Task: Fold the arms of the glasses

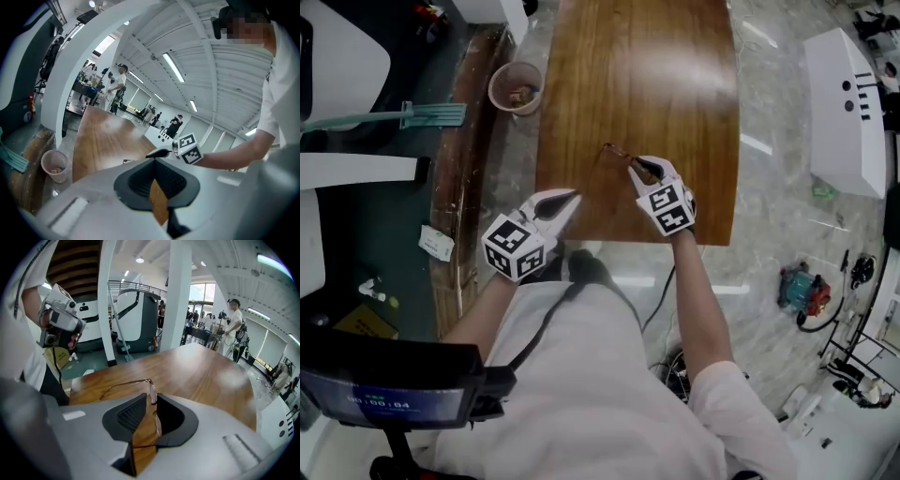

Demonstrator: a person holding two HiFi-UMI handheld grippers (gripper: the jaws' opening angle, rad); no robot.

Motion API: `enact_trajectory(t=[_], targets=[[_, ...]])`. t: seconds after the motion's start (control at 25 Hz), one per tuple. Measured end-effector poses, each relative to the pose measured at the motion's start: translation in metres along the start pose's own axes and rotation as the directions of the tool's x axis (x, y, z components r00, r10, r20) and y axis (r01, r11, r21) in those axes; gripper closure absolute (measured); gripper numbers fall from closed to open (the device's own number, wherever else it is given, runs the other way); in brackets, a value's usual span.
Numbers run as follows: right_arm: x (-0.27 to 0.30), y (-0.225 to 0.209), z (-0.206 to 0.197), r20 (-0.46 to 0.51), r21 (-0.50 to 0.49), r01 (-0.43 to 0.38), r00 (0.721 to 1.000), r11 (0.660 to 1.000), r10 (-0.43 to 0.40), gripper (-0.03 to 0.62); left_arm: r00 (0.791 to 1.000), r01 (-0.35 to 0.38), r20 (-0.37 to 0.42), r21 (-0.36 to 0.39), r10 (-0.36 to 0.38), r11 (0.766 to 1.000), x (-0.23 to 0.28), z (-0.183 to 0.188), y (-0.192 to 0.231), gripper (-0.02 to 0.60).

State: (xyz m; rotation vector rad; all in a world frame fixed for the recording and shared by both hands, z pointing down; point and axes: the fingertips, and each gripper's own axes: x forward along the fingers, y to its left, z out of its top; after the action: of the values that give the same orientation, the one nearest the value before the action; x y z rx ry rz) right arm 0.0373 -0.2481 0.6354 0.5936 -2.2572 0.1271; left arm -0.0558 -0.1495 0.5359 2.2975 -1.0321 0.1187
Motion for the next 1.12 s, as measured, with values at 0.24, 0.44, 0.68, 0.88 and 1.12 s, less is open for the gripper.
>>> enact_trajectory(t=[0.24, 0.44, 0.68, 0.88, 1.12], targets=[[0.037, -0.010, -0.009, -0.123, -0.116, -0.089, 0.990, 0.989, 0.075, 0.514, 1.000, -0.025, -0.019, -0.027, 0.025, 0.999, -0.009, -0.010, 0.026, 0.577], [0.051, -0.010, -0.021, -0.187, -0.107, -0.164, 0.972, 0.981, 0.142, 0.530, 0.999, -0.050, -0.011, -0.049, 0.050, 0.998, -0.016, -0.012, 0.042, 0.577], [0.058, -0.004, -0.023, -0.193, -0.093, -0.193, 0.966, 0.977, 0.173, 0.563, 0.998, -0.063, -0.010, -0.058, 0.063, 0.996, -0.025, -0.014, 0.049, 0.577], [0.054, -0.002, -0.018, -0.140, -0.047, -0.196, 0.972, 0.979, 0.188, 0.563, 0.998, -0.060, 0.000, -0.058, 0.060, 0.997, -0.025, -0.012, 0.050, 0.577], [0.030, -0.005, -0.006, -0.018, 0.028, -0.182, 0.983, 0.983, 0.183, 0.566, 0.998, -0.063, 0.015, -0.034, 0.064, 0.997, -0.027, -0.003, 0.041, 0.577]])
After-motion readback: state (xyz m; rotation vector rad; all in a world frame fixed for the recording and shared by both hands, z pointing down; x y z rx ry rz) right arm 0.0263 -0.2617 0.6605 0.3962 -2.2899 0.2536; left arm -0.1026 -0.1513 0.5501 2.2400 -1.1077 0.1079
